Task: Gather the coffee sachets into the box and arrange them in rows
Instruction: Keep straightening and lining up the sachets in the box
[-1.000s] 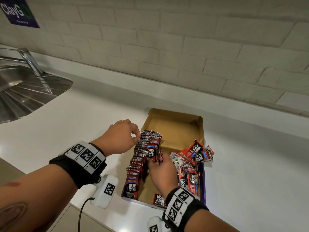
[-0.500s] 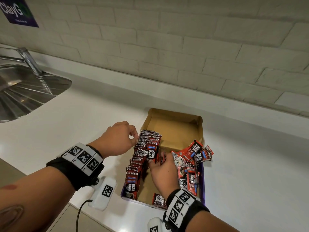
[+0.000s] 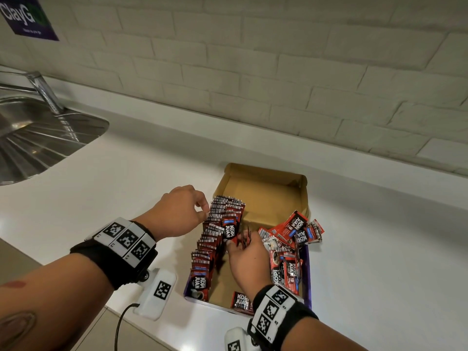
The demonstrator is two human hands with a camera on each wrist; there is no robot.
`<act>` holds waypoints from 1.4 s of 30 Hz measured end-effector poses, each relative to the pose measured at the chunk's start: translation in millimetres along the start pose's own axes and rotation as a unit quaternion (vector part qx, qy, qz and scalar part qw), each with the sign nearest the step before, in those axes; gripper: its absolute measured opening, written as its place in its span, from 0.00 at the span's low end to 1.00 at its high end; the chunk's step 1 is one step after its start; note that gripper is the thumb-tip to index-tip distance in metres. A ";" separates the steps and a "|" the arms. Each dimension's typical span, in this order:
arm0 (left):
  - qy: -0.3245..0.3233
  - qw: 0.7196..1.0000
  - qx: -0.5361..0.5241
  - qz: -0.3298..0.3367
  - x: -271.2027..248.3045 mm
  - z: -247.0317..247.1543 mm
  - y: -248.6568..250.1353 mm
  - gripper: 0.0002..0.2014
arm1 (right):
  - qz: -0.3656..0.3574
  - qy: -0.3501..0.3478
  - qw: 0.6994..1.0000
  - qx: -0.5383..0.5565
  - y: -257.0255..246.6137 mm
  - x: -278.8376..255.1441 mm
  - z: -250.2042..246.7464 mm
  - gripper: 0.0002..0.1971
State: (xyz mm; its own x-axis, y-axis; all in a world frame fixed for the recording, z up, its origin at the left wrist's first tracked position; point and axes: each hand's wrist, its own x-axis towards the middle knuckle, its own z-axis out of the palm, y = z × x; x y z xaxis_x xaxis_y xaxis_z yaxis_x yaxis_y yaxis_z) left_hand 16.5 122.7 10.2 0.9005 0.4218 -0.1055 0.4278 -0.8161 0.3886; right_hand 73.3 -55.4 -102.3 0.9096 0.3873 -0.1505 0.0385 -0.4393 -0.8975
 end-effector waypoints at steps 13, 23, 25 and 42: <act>0.001 0.999 0.018 0.030 -0.1 -3.7 13.1 0.04 | -0.007 -0.016 1.000 -0.012 -1.0 -1.7 -2.1 0.09; -0.052 0.970 0.221 0.084 26.1 -2.2 51.8 0.09 | -0.006 -0.015 1.000 -0.002 -3.6 -5.0 -4.1 0.07; -0.060 0.964 0.244 0.084 28.3 -2.7 56.6 0.07 | -0.007 -0.012 1.000 -0.004 -3.7 -5.5 -4.3 0.08; -0.073 0.974 0.198 0.078 36.2 3.9 68.3 0.10 | -0.002 -0.002 1.000 -0.002 -2.7 -5.2 -1.9 0.09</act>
State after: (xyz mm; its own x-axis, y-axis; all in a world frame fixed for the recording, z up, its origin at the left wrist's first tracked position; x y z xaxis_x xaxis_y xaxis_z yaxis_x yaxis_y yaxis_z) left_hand 78.6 80.7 29.4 0.9463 0.2432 -0.2129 0.2552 -0.9664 0.0300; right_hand 69.2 -57.8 -98.3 0.9081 0.3920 -0.1474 0.0445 -0.4402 -0.8968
